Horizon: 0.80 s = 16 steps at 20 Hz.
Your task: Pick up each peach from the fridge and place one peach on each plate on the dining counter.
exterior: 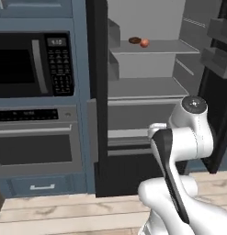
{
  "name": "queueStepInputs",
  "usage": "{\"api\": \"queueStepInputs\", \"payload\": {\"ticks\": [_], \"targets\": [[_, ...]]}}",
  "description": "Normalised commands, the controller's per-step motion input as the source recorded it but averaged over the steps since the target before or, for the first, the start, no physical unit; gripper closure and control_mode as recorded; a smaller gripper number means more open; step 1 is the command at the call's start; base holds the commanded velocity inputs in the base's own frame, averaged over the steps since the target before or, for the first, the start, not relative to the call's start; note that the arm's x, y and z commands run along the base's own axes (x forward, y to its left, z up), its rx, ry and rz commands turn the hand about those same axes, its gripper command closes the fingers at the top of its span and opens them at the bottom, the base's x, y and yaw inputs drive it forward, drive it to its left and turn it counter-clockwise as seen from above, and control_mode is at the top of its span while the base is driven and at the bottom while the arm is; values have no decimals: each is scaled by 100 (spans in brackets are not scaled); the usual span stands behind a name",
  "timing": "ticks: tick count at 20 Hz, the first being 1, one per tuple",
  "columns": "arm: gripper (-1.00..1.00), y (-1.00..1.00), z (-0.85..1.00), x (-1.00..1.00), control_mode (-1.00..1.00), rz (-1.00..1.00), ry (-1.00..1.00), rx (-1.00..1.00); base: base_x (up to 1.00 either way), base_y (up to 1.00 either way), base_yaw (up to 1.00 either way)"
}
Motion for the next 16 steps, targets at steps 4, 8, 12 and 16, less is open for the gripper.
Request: {"api": "queueStepInputs", "payload": {"ticks": [4,8,12,16], "targets": [[100,0,0,0,100,0,0,0,-34,0,-36],[100,0,0,0,100,0,0,0,-6,2,-36],[100,0,0,0,100,0,0,0,-42,0,-35],[100,0,0,0,100,0,0,0,-58,11,-33]]}}
